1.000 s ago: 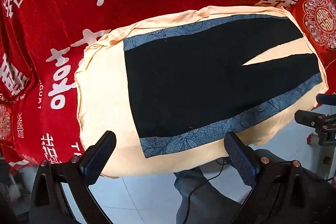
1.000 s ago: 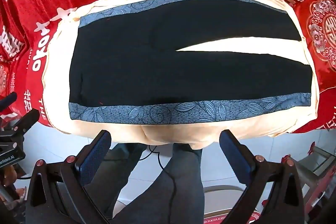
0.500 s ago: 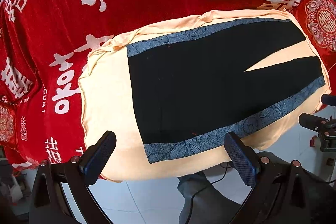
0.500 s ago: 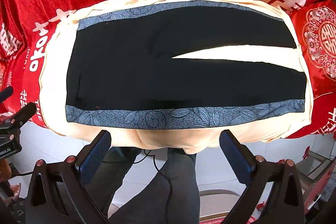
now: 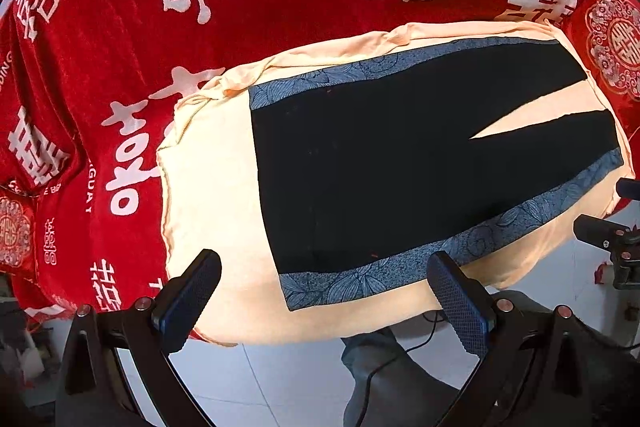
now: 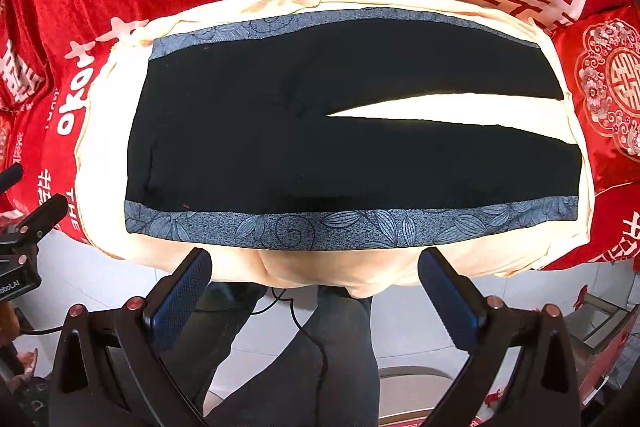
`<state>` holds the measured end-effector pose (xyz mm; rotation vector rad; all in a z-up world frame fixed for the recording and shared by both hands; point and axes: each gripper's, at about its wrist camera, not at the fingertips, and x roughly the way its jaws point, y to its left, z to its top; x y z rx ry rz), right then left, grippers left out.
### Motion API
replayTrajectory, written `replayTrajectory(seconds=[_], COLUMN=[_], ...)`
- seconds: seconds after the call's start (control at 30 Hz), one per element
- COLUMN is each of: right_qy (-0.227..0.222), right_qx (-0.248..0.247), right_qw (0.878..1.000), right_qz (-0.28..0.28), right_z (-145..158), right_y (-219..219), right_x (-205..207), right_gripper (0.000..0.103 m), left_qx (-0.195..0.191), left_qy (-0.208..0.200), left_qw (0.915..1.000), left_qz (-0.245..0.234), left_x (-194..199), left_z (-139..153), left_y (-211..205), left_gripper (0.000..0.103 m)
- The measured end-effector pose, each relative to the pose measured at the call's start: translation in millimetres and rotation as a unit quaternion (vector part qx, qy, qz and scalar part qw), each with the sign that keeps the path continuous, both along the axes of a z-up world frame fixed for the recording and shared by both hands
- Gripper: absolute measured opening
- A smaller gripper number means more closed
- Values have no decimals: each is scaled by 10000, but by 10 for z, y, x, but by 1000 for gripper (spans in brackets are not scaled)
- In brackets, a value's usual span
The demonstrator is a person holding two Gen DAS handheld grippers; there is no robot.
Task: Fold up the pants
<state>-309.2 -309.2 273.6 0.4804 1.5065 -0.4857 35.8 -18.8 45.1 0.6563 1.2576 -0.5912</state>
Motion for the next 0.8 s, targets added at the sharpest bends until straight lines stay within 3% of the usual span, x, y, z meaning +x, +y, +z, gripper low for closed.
replayTrajectory(seconds=[0.8], right_qy=[-19], right_qx=[-157], right_qw=[9995], right_qz=[265], right_z=[-5], right_y=[-18], right_x=[0], right_gripper=[103], left_qx=[96], left_qy=[70], left_qw=[9999], left_qz=[101], left_x=[-73], left_z=[-47], left_y=[-24], left_gripper=[103])
